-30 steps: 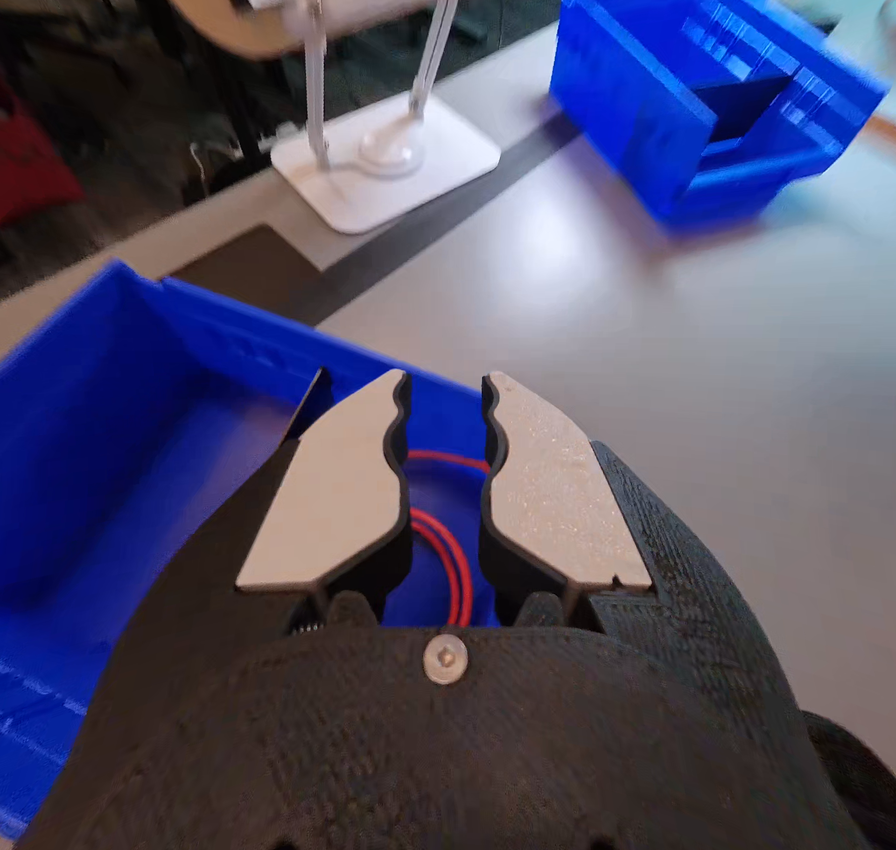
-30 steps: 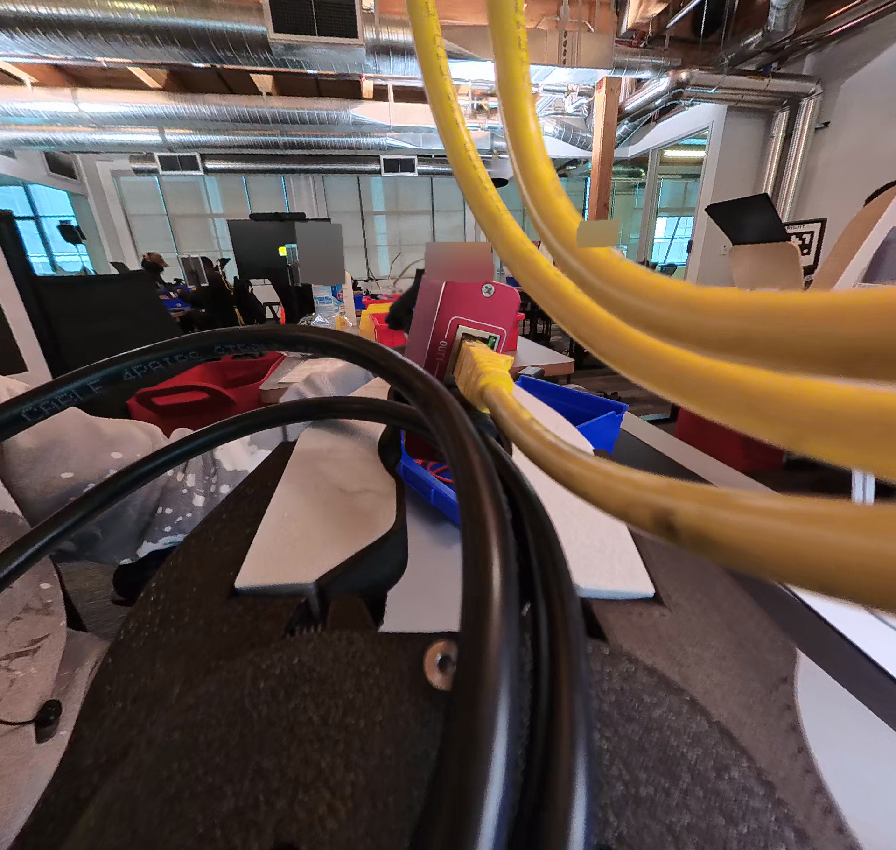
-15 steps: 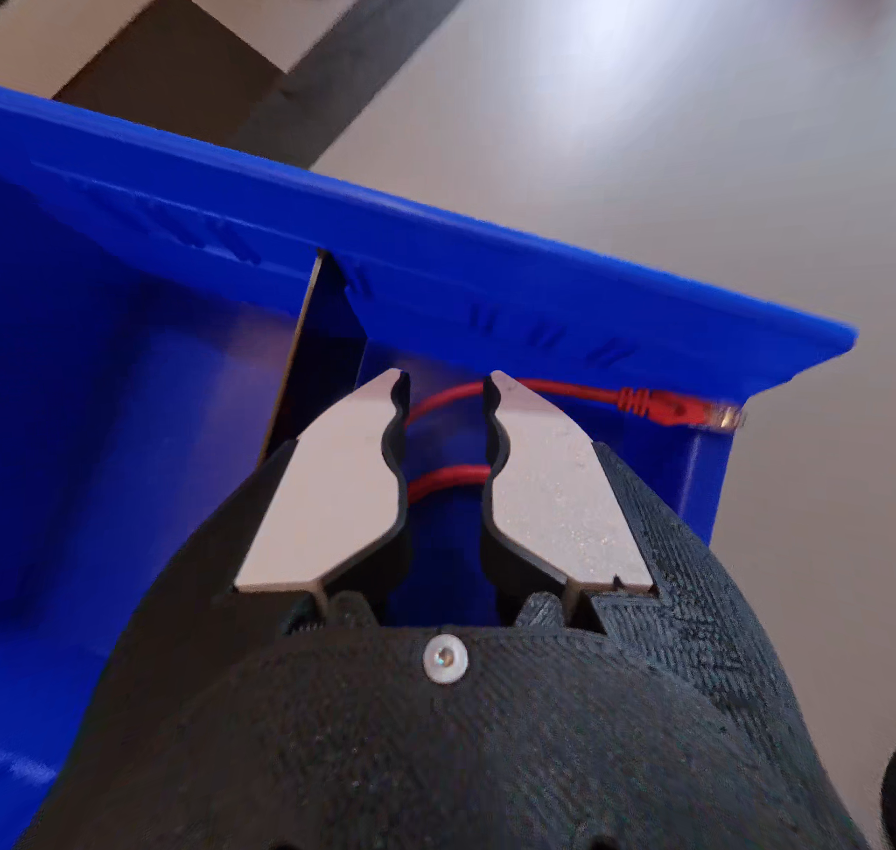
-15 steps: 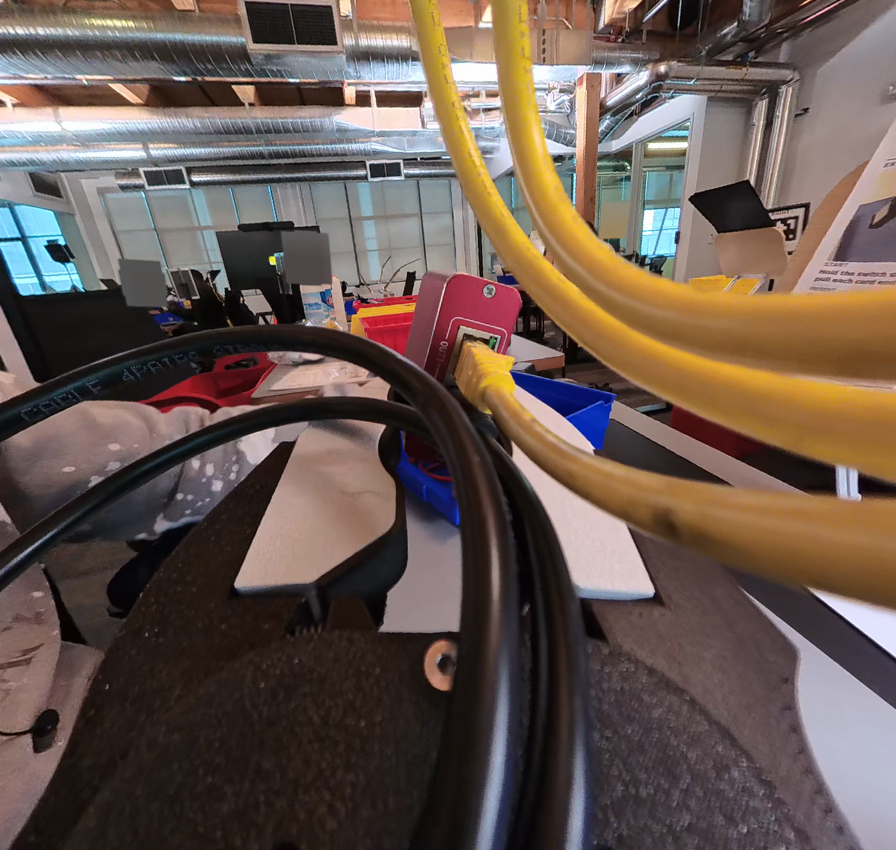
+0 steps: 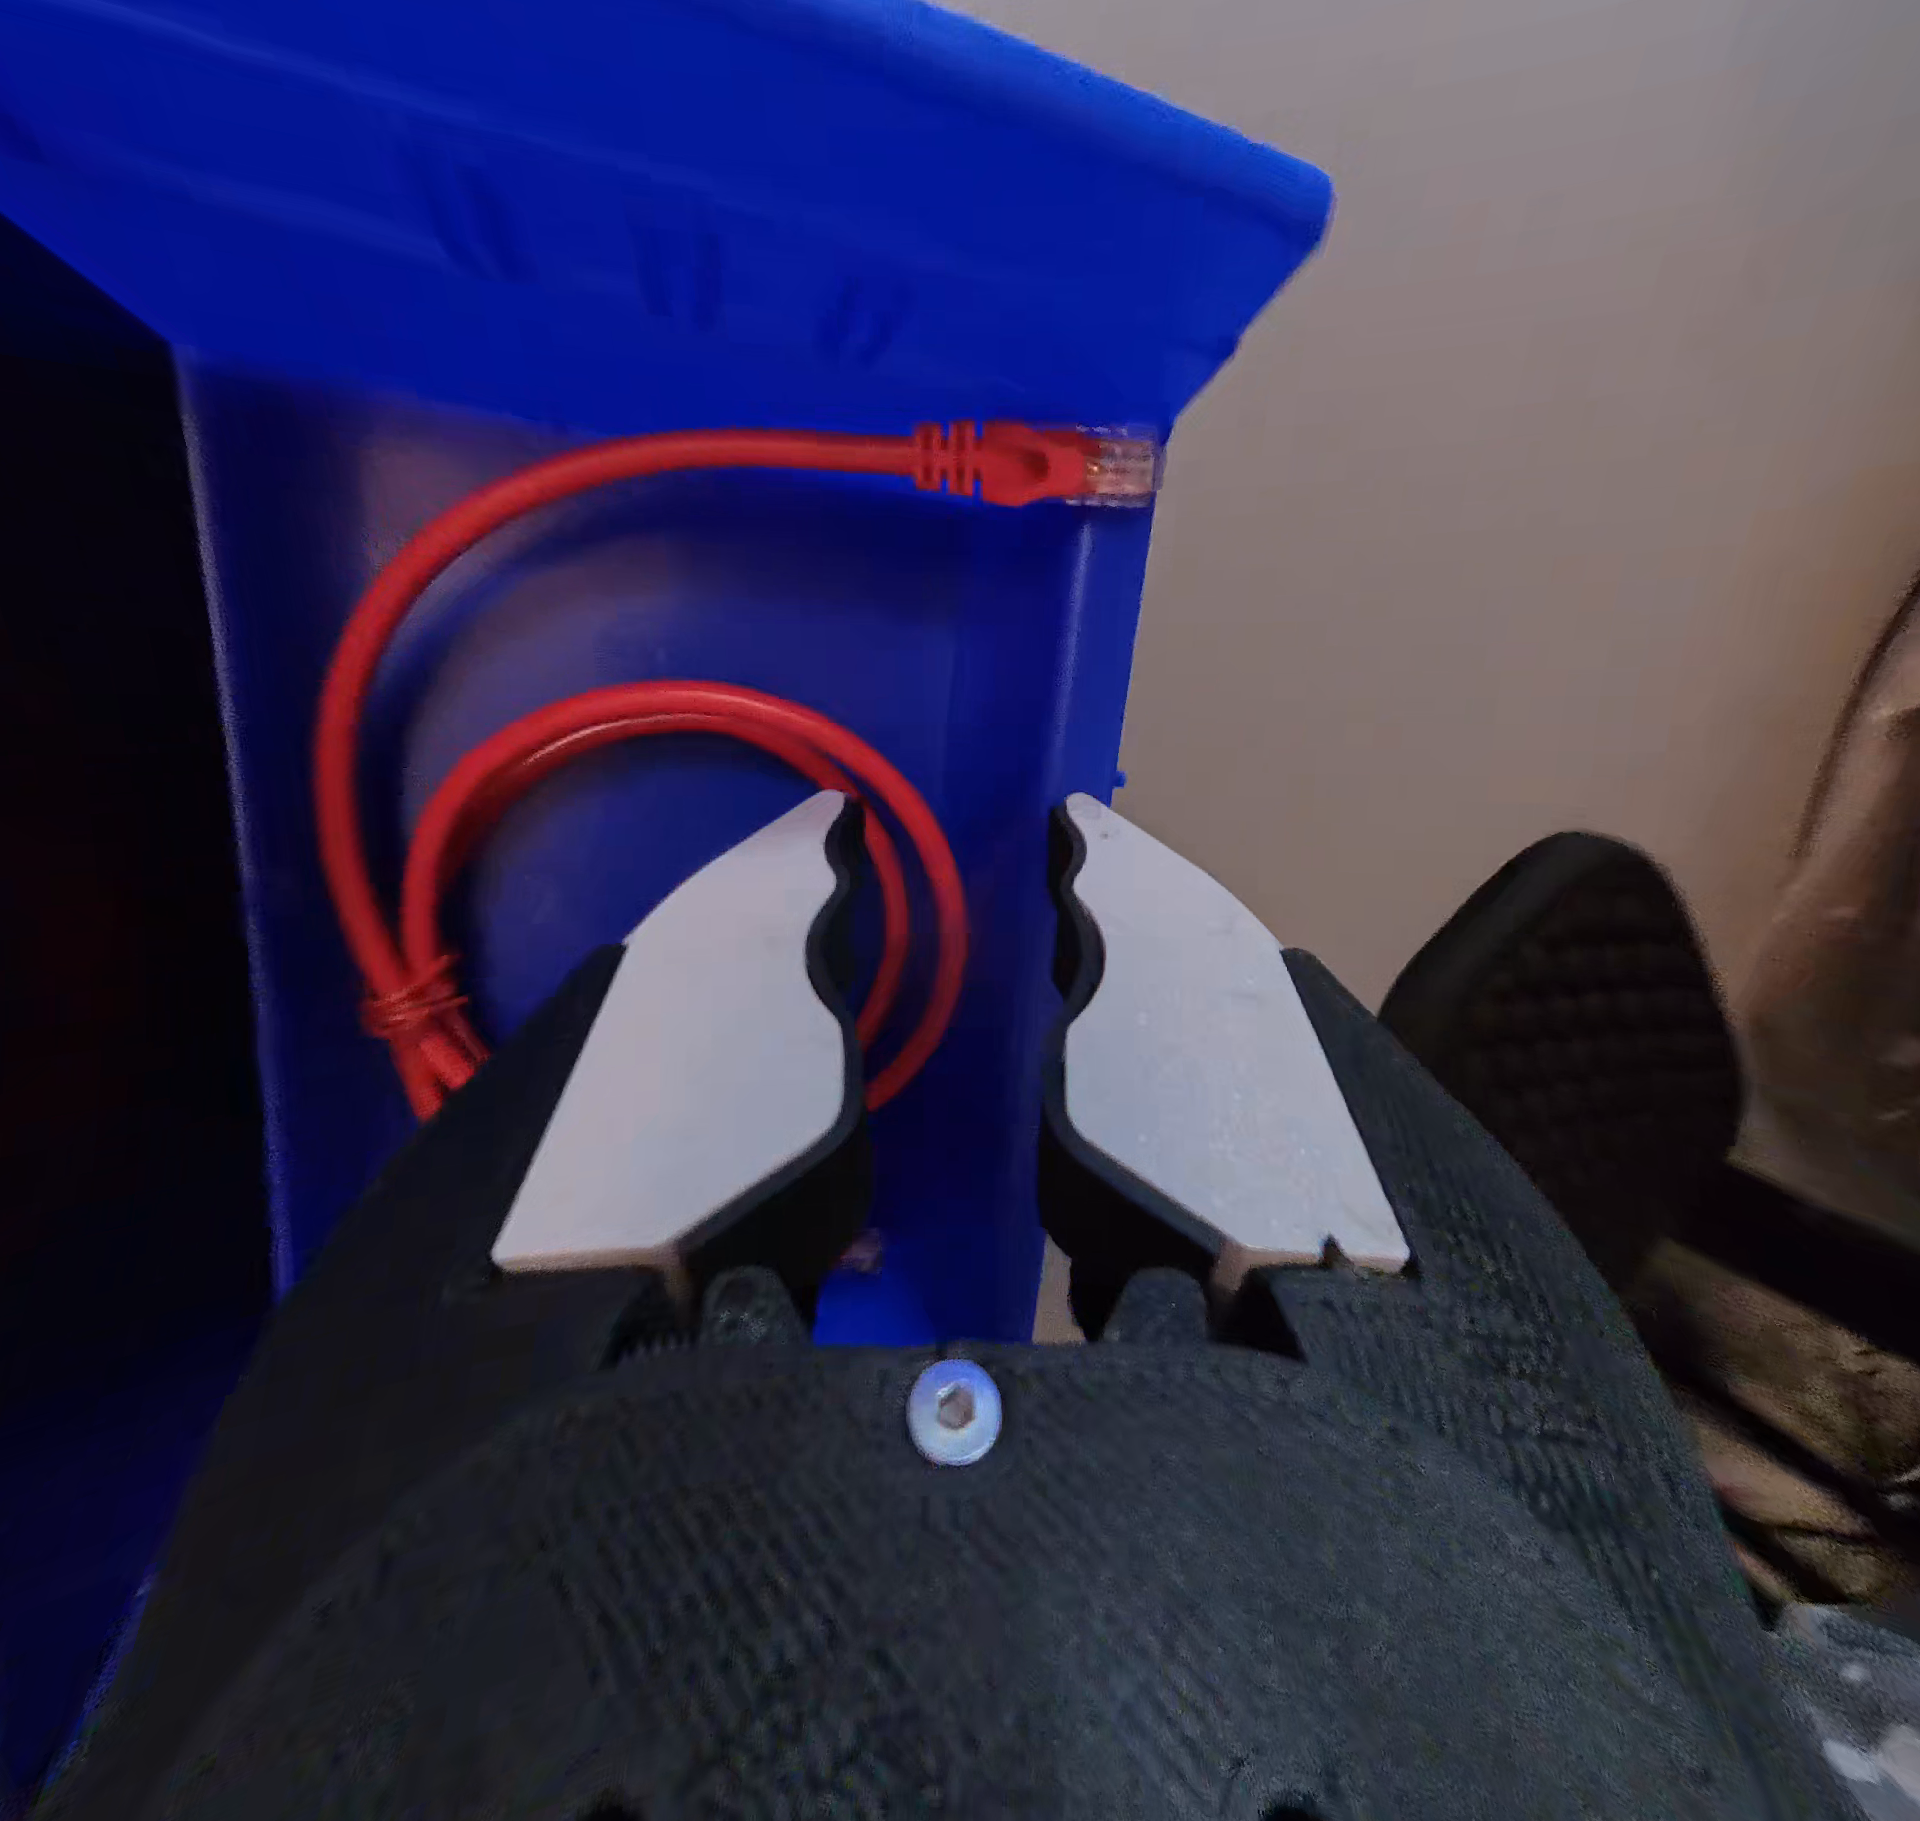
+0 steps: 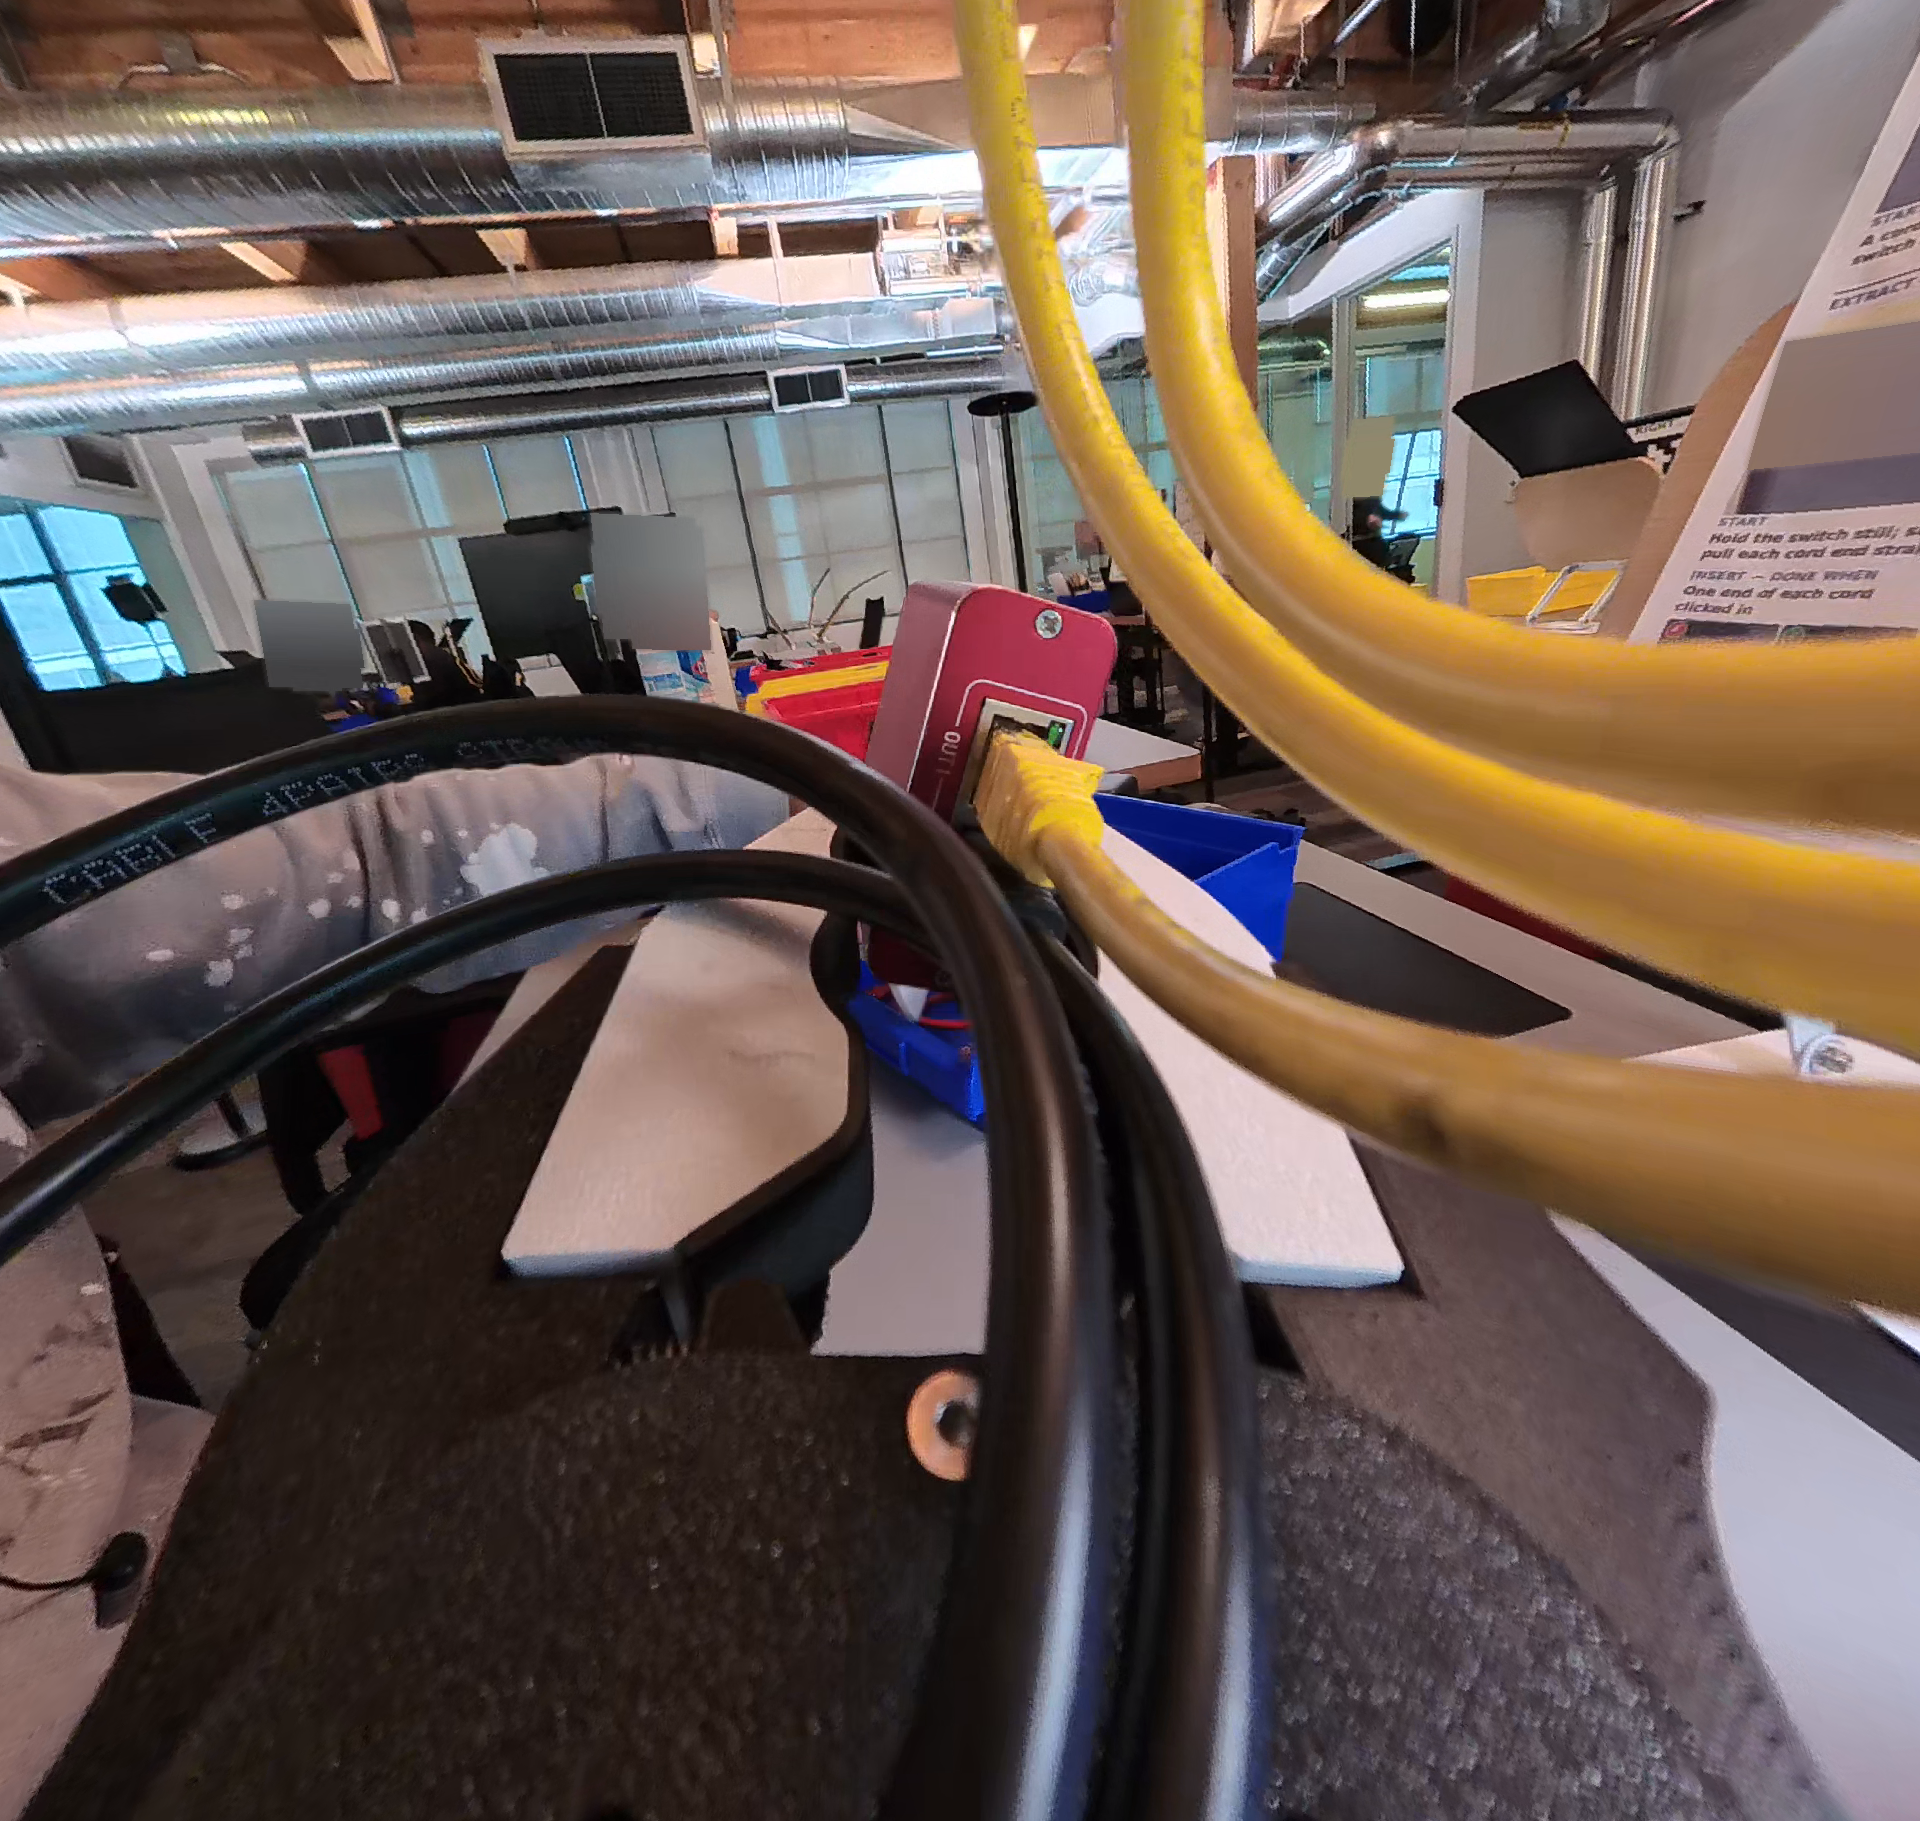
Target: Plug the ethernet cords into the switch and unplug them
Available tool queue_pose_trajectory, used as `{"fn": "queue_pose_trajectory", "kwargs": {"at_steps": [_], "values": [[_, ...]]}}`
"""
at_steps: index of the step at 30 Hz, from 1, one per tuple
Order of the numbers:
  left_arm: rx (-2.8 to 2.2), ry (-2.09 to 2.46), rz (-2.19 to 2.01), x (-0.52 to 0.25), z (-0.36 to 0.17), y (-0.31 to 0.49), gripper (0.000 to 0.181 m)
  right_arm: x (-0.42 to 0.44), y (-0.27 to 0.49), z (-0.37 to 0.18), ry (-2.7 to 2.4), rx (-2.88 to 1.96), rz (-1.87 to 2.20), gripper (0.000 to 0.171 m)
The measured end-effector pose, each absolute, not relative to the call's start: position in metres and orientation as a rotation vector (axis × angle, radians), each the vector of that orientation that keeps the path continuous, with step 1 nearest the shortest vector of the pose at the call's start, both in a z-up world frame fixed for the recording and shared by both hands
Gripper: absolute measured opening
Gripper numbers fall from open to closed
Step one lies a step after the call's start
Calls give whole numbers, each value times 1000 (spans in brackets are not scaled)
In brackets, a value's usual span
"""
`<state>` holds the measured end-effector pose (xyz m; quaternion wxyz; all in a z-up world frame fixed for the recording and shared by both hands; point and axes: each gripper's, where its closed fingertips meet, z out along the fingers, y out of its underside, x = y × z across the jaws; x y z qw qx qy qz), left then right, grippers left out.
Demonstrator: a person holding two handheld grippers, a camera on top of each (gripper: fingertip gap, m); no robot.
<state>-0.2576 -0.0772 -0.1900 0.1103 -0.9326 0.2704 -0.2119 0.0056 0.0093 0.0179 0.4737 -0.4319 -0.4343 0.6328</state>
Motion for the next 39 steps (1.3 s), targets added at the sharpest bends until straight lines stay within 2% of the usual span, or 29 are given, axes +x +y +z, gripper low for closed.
{"fn": "queue_pose_trajectory", "kwargs": {"at_steps": [1,4,8,11,22,28,33,39], "values": [[-2744,743,-668,-258,-191,-76,35,6,9,19,-1061,-1055,1553,30],[-2794,583,-806,-257,-195,-77,25,7,6,21,-1067,-1046,1542,31],[-2826,390,-1003,-251,-194,-78,26,10,6,25,-1071,-1034,1531,31],[-2806,386,-1037,-248,-187,-79,8,12,6,27,-1068,-1027,1523,31],[-2731,110,-850,-255,-107,-95,6,15,5,32,-1064,-1019,1531,30],[-2770,-5,-902,-229,-113,-116,6,13,0,32,-1084,-1015,1540,30],[-2805,81,-803,-227,-145,-104,7,13,-2,31,-1094,-1019,1533,31],[-2684,774,-316,-231,-145,-81,23,12,6,24,-1093,-1043,1509,31]]}}
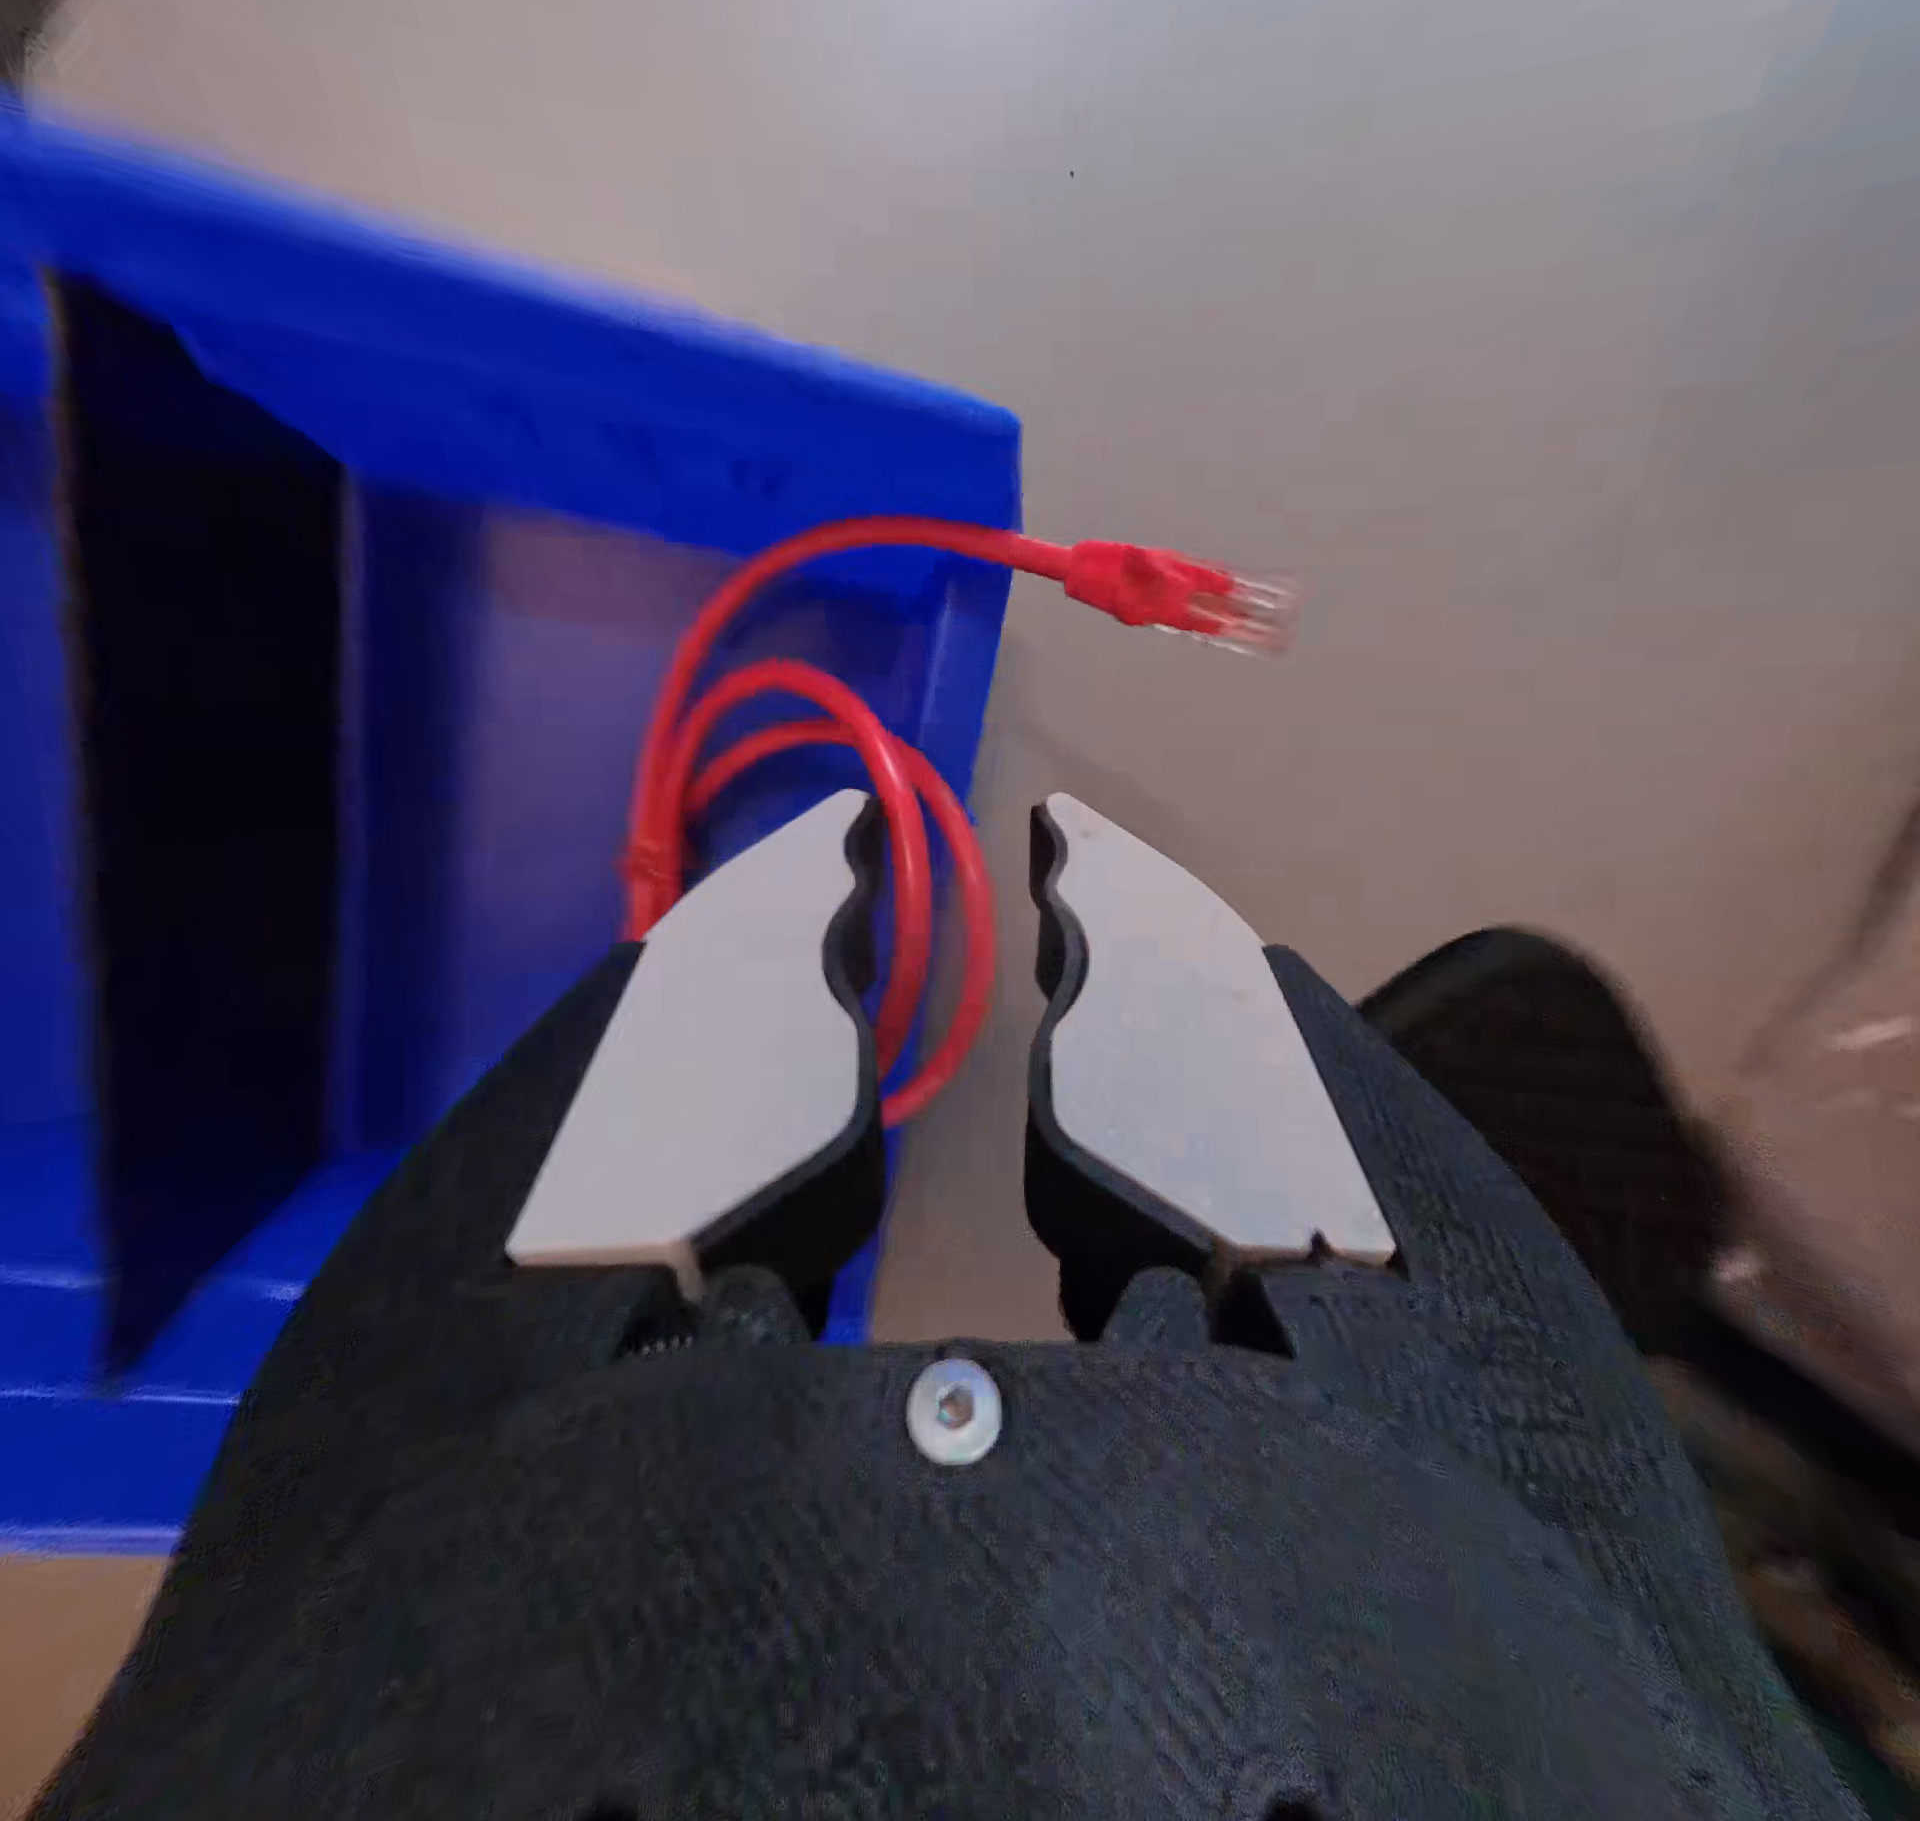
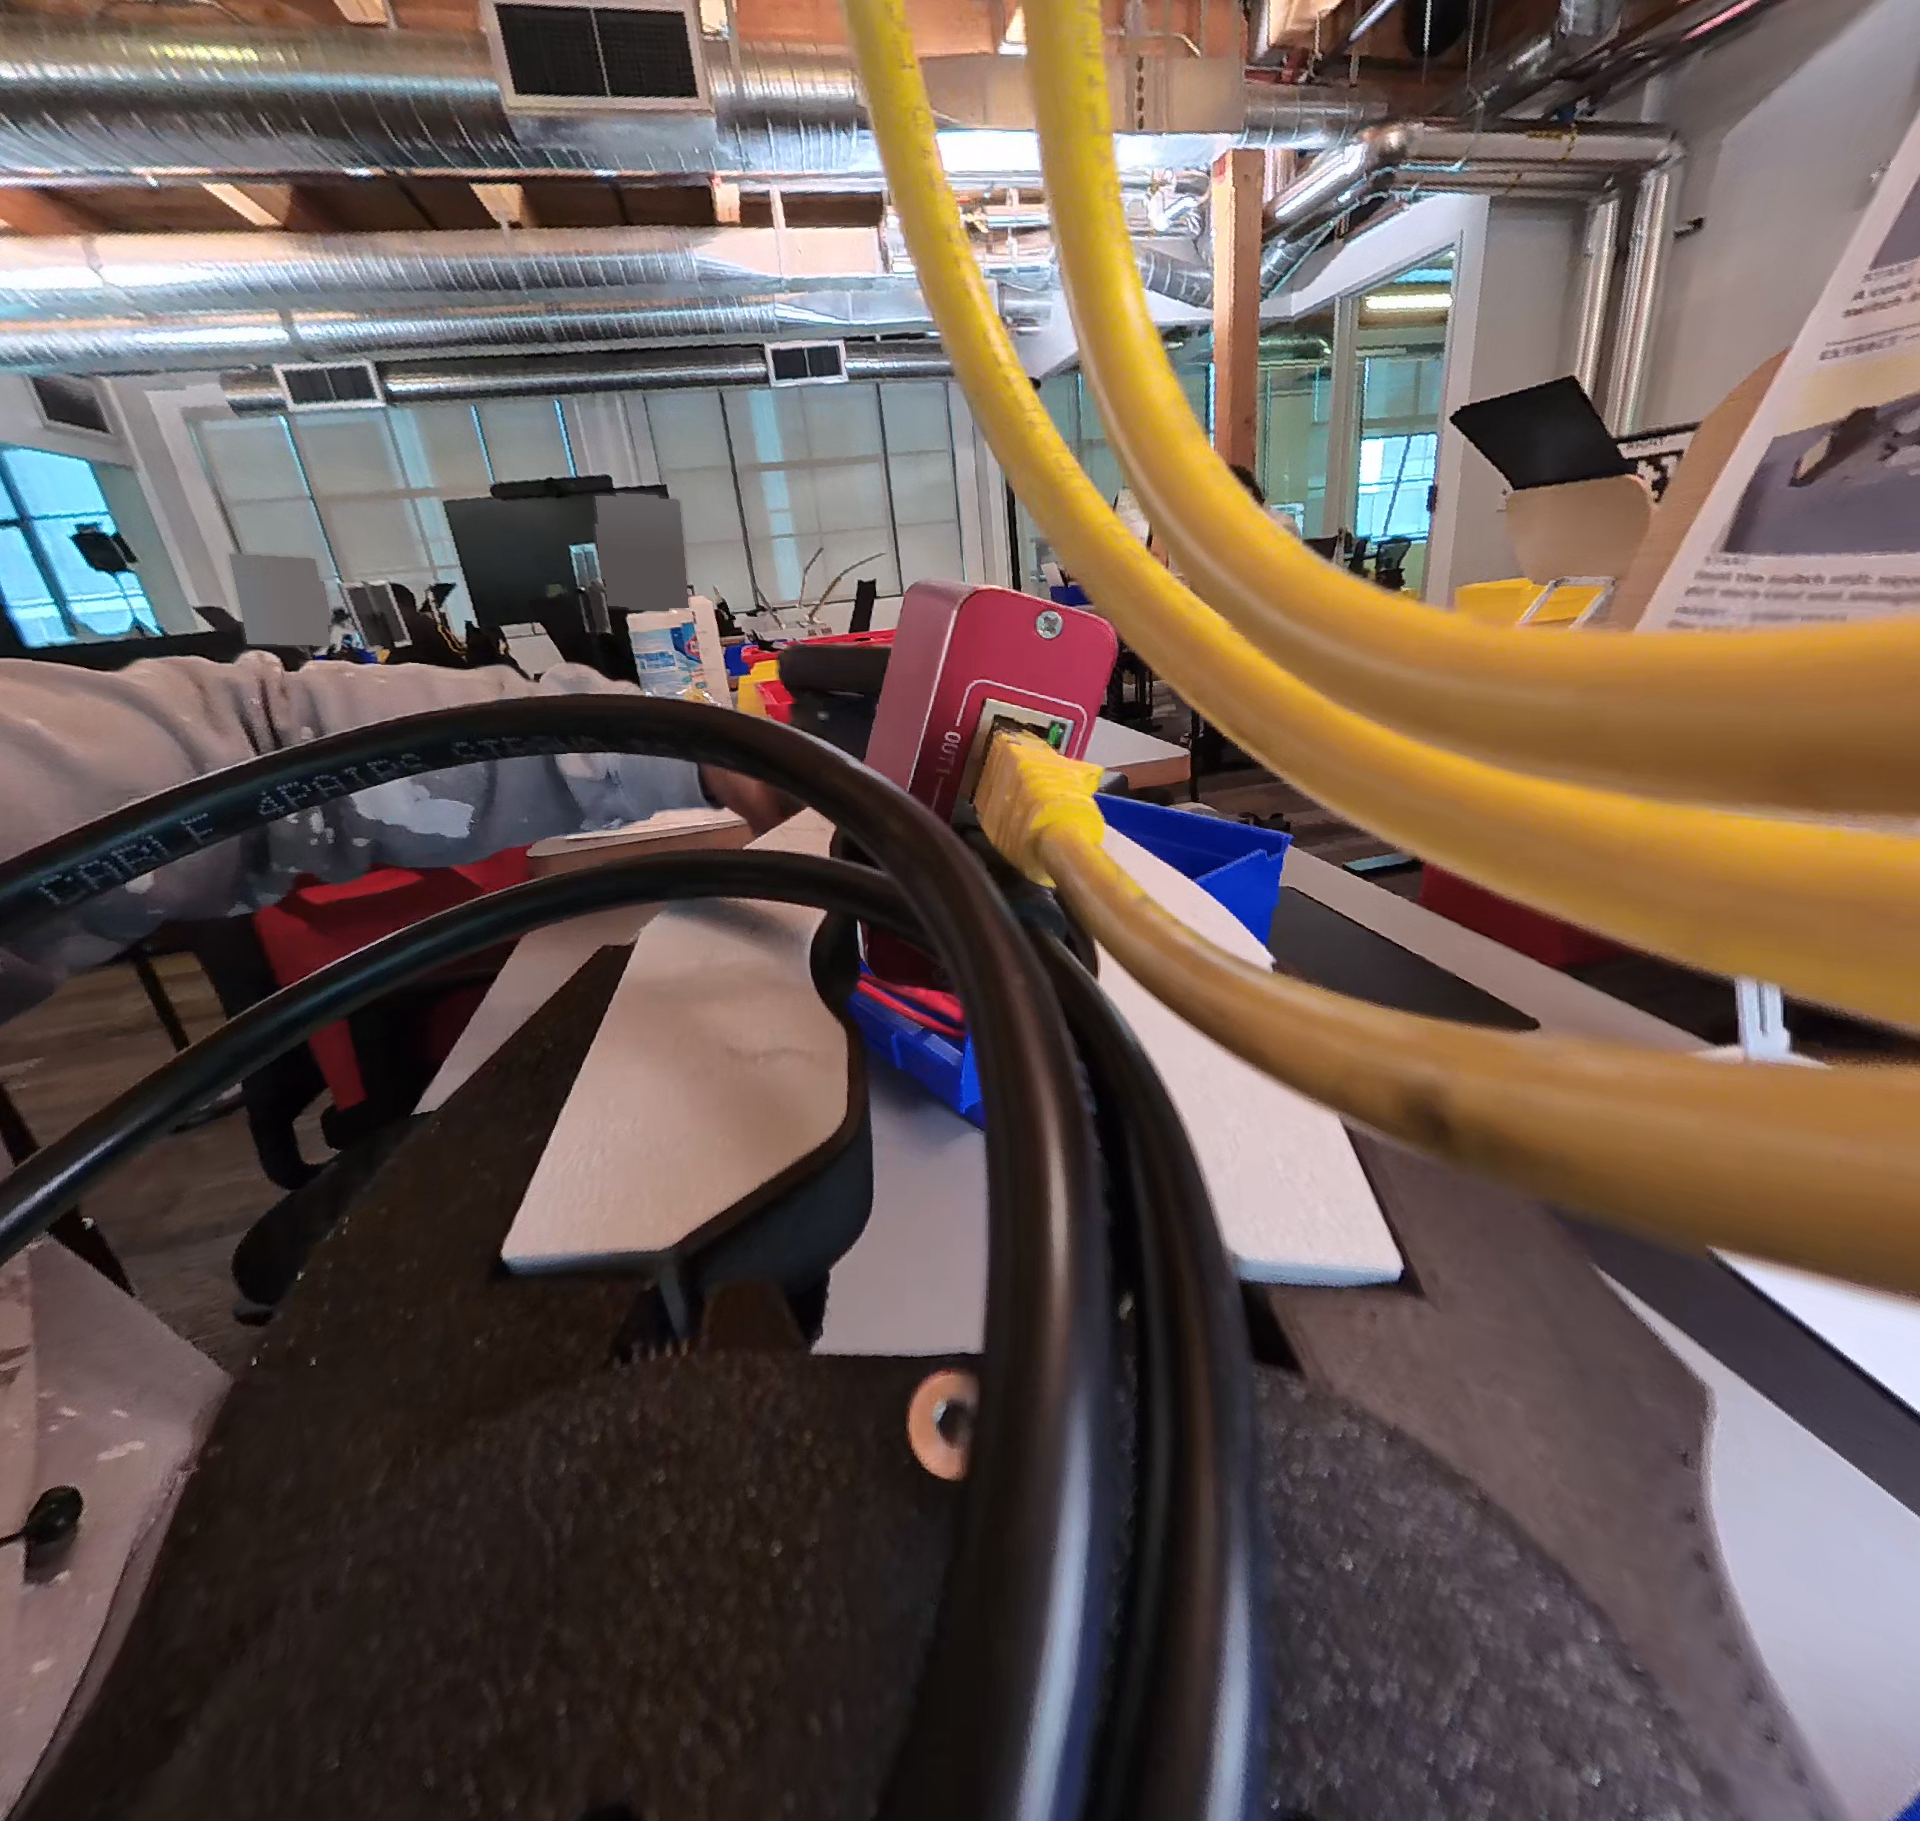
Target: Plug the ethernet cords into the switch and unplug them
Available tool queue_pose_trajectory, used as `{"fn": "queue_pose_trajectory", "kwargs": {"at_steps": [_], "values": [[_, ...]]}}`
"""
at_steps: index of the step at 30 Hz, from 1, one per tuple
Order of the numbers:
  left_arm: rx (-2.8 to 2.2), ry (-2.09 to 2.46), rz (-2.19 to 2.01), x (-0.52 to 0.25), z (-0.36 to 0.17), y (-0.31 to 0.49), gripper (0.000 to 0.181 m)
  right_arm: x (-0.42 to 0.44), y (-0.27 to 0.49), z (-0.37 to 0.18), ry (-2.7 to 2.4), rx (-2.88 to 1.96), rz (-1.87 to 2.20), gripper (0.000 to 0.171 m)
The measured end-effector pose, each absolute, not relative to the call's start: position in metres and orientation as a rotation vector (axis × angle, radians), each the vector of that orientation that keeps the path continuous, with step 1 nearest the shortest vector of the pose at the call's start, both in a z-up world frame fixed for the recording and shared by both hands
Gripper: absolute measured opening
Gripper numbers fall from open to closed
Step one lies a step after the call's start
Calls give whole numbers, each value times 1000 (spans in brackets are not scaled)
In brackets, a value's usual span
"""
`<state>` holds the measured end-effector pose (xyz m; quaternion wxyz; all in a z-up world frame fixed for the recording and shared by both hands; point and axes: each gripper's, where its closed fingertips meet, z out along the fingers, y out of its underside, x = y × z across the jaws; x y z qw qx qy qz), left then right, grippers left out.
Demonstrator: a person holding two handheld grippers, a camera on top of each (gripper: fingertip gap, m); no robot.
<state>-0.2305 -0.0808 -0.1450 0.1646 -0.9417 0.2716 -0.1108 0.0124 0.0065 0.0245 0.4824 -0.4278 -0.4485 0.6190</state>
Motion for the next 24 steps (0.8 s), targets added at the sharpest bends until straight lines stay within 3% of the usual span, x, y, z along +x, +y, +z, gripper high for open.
{"fn": "queue_pose_trajectory", "kwargs": {"at_steps": [4,10,24], "values": [[-2431,1230,-226,-205,-135,-76,28,11,12,18,-1078,-1066,1522,30],[-2295,1420,-188,-197,-139,-66,29,7,16,10,-1082,-1091,1517,32],[-1929,1206,-136,-185,-139,-51,27,6,18,6,-1074,-1110,1530,32]]}}
